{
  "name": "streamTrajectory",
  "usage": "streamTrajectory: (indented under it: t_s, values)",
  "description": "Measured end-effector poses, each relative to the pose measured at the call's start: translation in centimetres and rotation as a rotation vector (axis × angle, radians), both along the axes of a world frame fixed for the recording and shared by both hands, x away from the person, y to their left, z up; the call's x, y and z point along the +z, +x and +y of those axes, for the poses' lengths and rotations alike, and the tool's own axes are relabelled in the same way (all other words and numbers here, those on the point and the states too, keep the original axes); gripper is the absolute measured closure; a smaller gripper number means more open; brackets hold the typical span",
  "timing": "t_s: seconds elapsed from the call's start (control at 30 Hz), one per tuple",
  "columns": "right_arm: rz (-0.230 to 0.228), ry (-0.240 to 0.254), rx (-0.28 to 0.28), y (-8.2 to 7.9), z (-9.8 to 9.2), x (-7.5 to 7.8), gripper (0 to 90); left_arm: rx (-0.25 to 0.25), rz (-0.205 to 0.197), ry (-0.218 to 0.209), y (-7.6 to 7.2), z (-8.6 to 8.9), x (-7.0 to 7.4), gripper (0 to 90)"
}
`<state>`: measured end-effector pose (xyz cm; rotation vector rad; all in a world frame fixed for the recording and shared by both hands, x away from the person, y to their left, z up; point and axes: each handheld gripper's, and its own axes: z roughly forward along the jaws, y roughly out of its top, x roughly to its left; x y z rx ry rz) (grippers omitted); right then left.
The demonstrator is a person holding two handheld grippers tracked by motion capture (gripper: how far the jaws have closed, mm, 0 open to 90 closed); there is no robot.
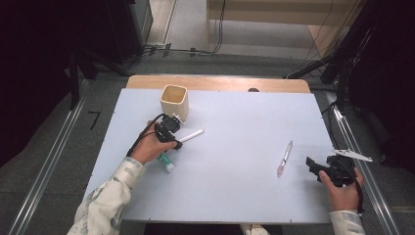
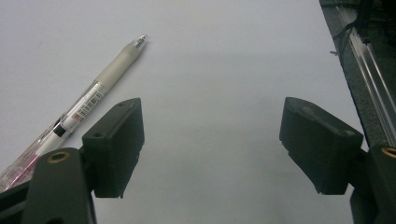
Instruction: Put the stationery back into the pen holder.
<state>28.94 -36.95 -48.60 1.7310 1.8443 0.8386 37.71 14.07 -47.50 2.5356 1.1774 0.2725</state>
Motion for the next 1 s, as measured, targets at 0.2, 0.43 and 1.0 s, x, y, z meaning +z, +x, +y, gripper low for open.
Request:
streamTrajectory:
  t_s: [0.2, 0.43, 1.0]
  values:
    - [-0.002, 0.001, 0.002, 0.0, 0.0, 0.0, 20.7, -0.008, 0.020, 0.003, 0.5, 0.2, 0.1, 72.9]
    - [-0.001, 0.002, 0.001, 0.0, -0.1, 0.0, 20.7, -0.044, 0.037, 0.042, 0.7, -0.1, 0.3, 77.6]
    - [-0.002, 0.001, 0.001, 0.0, -0.1, 0.0, 20.7, -0.065, 0.080, 0.088, 1.4, -0.8, 0.5, 79.2]
